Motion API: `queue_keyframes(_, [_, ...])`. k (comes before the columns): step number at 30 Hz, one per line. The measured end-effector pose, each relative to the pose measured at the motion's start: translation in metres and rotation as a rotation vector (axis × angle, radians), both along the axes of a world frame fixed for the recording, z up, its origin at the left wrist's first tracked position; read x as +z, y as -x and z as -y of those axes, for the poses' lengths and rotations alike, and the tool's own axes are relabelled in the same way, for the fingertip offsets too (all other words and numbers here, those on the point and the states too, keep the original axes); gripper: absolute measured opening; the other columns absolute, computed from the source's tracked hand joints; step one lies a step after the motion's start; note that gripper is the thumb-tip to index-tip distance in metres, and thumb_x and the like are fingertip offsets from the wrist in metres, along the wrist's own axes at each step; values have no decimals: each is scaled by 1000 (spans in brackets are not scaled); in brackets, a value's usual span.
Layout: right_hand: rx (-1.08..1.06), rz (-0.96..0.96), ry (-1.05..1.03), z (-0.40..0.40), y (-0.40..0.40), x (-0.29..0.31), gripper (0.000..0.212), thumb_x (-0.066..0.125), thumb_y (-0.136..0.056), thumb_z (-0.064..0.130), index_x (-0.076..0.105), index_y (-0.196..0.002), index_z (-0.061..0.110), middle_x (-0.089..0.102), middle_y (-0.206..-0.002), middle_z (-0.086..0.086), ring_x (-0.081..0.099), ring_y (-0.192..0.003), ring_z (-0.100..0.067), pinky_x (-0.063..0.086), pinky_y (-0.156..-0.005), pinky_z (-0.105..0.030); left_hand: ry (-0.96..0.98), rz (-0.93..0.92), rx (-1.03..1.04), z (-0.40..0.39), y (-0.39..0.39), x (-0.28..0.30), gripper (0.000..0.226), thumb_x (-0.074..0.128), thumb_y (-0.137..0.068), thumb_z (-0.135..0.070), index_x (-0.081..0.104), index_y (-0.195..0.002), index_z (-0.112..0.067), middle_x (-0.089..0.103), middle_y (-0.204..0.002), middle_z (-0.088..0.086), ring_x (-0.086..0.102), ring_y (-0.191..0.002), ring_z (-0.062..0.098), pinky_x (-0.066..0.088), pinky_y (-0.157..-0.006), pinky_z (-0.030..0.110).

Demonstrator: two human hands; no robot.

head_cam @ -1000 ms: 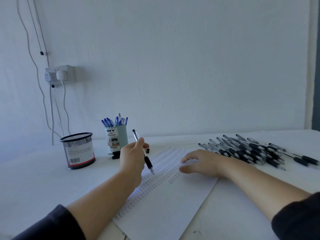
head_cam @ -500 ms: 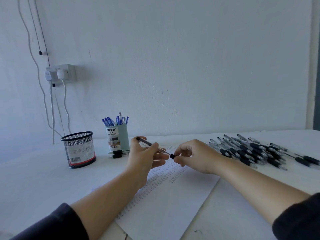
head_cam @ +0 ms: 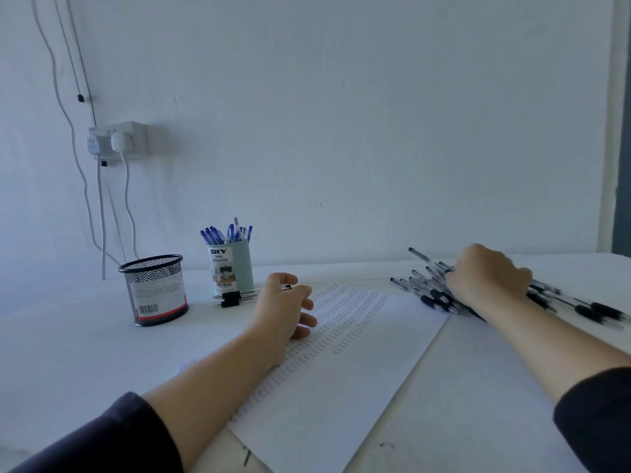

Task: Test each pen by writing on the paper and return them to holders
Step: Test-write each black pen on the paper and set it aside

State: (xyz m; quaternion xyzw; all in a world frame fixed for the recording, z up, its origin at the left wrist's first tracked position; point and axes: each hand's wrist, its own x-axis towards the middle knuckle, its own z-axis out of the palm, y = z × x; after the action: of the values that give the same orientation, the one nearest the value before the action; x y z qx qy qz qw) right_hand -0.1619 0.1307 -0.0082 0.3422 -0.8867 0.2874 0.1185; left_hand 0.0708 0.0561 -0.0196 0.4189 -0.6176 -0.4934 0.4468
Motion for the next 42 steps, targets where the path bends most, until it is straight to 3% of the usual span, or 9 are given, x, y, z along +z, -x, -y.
queue_keyframes(14, [-7,-71,-206,-2,-16,0,13,49,-82,18,42,-72,17,50,-85,-2,38,-97,-28,27,-91,-39,-7,47,-3,1,-1,0,9,50,-95,-7,51,-104,-10,57,-82,10,54,-54,18,44,-43,24])
queue_keyframes(18, [188,-197,-215,8,-24,-5,29,44,-90,47,56,-103,24,52,-121,-1,36,-120,-27,26,-99,-43,-14,57,4,0,-2,1,6,50,-95,-6,53,-99,-9,57,-81,10,54,-54,18,44,-44,24])
queue_keyframes(21, [487,-192,-208,15,-37,-8,52,43,-90,58,45,-134,31,42,-141,4,26,-134,-22,18,-108,-44,-13,79,5,4,-4,2,8,48,-95,-5,56,-95,-7,57,-80,10,55,-55,19,45,-46,25])
queue_keyframes(26, [774,-9,-332,25,-52,-16,68,54,-81,65,37,-141,39,30,-152,6,17,-143,-19,15,-116,-41,-52,145,148,33,-7,12,11,47,-94,-2,57,-90,-1,53,-74,7,52,-60,16,47,-50,25])
queue_keyframes(28, [812,34,-368,32,-53,-19,71,59,-79,63,39,-142,36,30,-153,4,21,-143,-18,18,-117,-40,56,367,196,47,-9,18,18,50,-94,-6,57,-110,-1,57,-82,3,56,-68,14,45,-48,20])
queue_keyframes(30, [842,79,-398,35,-52,-22,72,62,-79,58,39,-143,32,31,-153,4,26,-141,-16,22,-116,-38,289,849,249,58,-13,18,25,52,-94,-7,54,-118,0,61,-101,7,60,-89,19,48,-66,22])
queue_keyframes(34, [855,131,-398,37,-48,-27,76,61,-79,61,36,-144,32,30,-153,5,28,-140,-14,24,-115,-35,371,969,351,85,-25,5,23,39,-87,3,55,-103,-1,53,-95,11,49,-87,25,47,-84,39])
queue_keyframes(38, [852,127,-388,40,-46,-30,79,60,-77,65,35,-145,33,27,-154,7,26,-141,-13,22,-116,-37,378,1131,321,94,-30,-11,29,40,-90,-2,47,-117,-8,50,-117,10,43,-116,28,36,-99,48])
queue_keyframes(42, [861,127,-388,39,-45,-31,79,59,-78,65,34,-145,33,26,-155,7,25,-141,-13,22,-117,-36,406,1237,399,92,-32,-7,36,41,-89,-2,50,-123,-9,45,-127,11,36,-123,29,29,-101,49])
